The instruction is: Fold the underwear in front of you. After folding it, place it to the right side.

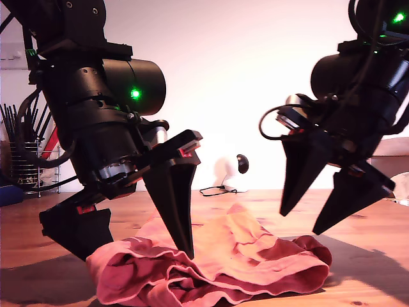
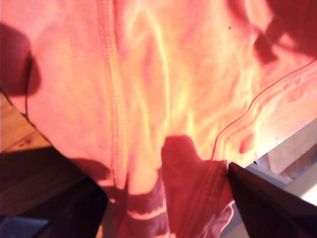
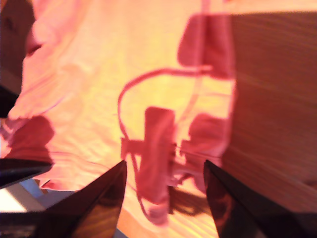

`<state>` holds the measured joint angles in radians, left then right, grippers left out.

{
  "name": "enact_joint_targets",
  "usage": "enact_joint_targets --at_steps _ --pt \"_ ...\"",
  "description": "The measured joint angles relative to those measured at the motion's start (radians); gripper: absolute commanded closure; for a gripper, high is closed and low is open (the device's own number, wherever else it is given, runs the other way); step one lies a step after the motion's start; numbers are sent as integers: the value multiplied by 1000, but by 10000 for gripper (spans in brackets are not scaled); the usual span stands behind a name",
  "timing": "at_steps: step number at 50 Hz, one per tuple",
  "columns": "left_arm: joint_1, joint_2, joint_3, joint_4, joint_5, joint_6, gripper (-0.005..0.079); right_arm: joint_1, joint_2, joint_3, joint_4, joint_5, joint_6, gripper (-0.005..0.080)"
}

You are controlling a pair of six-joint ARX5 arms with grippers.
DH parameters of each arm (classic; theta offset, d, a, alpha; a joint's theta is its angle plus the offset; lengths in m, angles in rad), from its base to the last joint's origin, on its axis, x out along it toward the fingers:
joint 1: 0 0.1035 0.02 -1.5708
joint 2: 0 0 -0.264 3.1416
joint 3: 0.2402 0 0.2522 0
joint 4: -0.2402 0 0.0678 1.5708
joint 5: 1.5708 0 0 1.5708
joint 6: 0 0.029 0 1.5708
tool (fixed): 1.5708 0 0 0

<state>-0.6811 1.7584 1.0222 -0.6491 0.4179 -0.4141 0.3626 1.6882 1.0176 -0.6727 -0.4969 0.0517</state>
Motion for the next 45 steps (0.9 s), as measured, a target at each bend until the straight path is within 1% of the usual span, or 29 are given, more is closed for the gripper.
enact_joint_targets --at_steps 10,25,45 --pt "0 0 0 0 0 0 63 1 85 3 3 23 0 261" --pt "-5 0 0 0 0 0 63 6 89 14 2 28 -1 262" --pt "-5 0 0 0 0 0 63 6 106 60 -64 21 -1 263"
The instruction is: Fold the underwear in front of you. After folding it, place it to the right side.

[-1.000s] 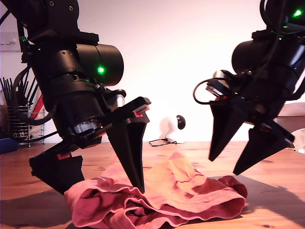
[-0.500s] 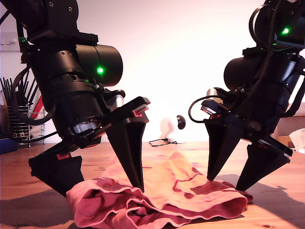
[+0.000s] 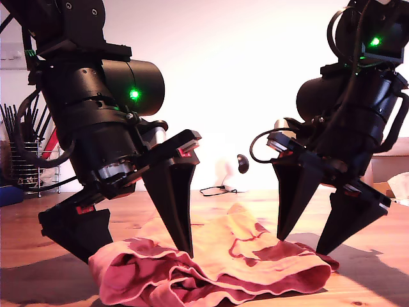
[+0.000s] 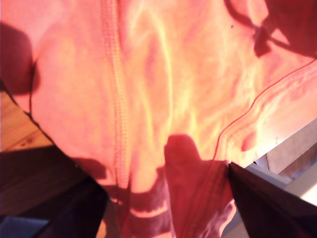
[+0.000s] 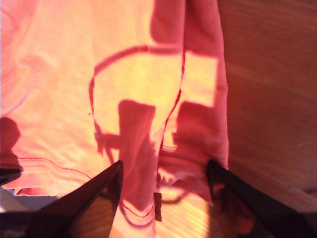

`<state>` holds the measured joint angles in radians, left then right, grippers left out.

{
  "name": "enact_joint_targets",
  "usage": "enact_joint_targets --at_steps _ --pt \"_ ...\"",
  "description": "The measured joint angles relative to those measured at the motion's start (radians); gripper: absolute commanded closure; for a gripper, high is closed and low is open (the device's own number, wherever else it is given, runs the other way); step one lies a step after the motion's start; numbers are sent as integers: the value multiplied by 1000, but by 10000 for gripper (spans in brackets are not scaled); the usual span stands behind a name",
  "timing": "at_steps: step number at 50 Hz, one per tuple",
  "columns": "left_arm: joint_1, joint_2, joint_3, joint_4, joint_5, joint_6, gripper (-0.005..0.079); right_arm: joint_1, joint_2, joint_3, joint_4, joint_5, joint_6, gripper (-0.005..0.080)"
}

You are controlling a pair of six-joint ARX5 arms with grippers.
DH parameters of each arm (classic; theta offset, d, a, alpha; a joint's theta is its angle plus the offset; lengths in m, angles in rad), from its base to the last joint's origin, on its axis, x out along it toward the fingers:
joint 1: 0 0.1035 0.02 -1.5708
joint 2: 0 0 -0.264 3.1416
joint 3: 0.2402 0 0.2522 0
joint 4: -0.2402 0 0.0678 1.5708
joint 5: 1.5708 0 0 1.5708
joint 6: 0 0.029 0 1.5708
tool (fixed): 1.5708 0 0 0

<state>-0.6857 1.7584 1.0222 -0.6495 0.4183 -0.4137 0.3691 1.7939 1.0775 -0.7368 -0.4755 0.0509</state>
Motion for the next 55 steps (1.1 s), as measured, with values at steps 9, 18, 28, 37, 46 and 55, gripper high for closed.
enact_joint_targets --at_steps 9,18,28,37,46,55 --pt "0 0 0 0 0 0 63 0 0 3 -10 -12 0 263" --pt "0 0 0 0 0 0 63 0 0 23 -16 -11 -3 263" --pt "0 0 0 0 0 0 64 -1 0 79 -27 -6 -8 263" --pt "0 0 0 0 0 0 63 -6 0 85 -59 68 -23 263" --pt "0 0 0 0 0 0 63 -13 0 85 -61 90 -24 263" --pt "0 0 0 0 0 0 64 -14 5 85 -80 91 -26 263"
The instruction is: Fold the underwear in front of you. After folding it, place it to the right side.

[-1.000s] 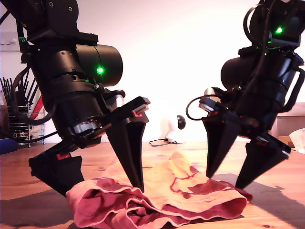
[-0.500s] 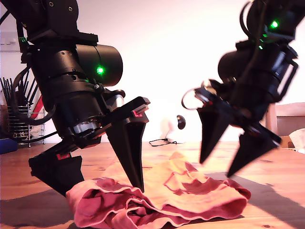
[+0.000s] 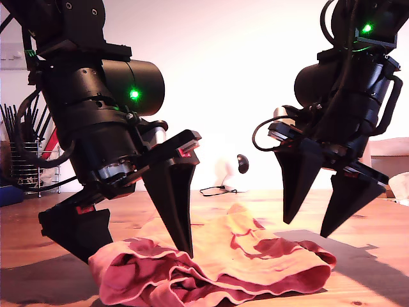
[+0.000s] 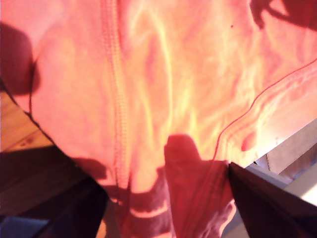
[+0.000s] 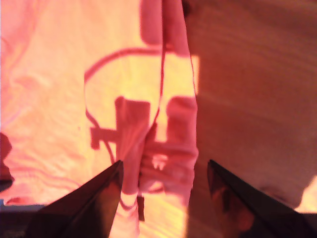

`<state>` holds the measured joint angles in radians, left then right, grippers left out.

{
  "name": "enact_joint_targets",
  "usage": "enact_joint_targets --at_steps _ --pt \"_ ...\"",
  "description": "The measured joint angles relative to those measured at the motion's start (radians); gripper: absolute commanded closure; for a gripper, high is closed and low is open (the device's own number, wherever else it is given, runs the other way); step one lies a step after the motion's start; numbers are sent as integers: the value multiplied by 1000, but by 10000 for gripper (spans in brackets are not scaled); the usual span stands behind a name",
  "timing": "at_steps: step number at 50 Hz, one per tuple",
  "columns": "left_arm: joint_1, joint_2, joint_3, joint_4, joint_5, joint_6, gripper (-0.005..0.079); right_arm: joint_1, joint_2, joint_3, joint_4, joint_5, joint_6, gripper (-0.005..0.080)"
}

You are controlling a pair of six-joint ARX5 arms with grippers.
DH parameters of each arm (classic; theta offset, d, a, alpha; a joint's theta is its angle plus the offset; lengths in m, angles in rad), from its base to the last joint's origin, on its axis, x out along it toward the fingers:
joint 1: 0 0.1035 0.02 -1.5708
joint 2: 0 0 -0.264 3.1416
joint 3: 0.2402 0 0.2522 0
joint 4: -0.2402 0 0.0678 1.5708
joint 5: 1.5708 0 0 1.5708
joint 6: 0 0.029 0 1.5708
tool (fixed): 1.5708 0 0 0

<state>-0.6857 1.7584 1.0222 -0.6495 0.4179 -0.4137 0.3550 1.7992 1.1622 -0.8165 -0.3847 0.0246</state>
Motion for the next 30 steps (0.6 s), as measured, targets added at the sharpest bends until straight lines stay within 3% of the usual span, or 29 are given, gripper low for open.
enact_joint_targets --at_steps 30 --pt "0 0 0 0 0 0 64 0 32 -50 38 -27 -19 263"
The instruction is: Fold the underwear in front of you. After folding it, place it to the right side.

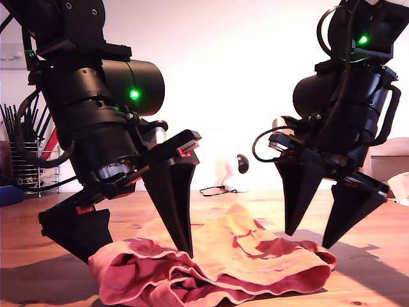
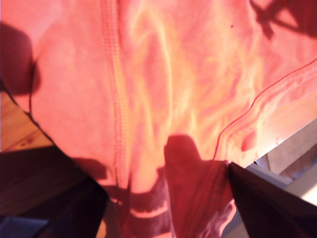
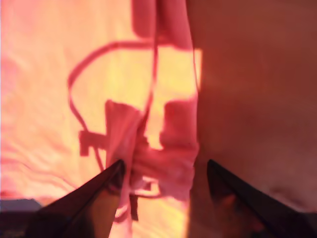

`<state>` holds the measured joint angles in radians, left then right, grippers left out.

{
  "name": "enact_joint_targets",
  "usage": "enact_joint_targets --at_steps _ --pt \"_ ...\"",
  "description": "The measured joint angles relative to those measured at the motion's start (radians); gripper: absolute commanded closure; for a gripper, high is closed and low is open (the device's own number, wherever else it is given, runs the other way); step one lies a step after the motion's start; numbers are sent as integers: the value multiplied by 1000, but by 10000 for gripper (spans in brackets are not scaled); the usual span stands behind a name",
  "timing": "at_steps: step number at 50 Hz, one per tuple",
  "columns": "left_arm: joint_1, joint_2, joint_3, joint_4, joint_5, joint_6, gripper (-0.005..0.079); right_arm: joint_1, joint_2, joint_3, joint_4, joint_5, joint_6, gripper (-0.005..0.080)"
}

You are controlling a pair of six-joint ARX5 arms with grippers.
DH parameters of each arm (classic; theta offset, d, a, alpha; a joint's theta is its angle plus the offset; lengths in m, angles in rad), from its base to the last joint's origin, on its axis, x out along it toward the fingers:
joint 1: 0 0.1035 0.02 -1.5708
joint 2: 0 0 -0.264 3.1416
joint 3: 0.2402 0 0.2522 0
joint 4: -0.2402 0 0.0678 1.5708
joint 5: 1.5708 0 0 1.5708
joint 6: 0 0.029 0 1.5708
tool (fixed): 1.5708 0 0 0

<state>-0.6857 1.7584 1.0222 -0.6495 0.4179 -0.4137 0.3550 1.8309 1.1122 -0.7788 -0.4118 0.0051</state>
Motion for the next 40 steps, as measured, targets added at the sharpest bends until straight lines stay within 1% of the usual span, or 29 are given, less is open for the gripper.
enact_joint_targets --at_steps 6,16,28,36,40 --pt "0 0 0 0 0 0 64 0 0 -1 6 -9 1 263" --pt "0 0 0 0 0 0 64 0 0 -13 8 -96 6 263" --pt "0 0 0 -1 0 0 64 10 0 -13 1 -105 21 263" --pt "0 0 0 -11 2 2 66 47 0 -13 -24 -105 21 263" --pt "0 0 0 -33 3 25 69 68 0 -13 -31 -105 21 264"
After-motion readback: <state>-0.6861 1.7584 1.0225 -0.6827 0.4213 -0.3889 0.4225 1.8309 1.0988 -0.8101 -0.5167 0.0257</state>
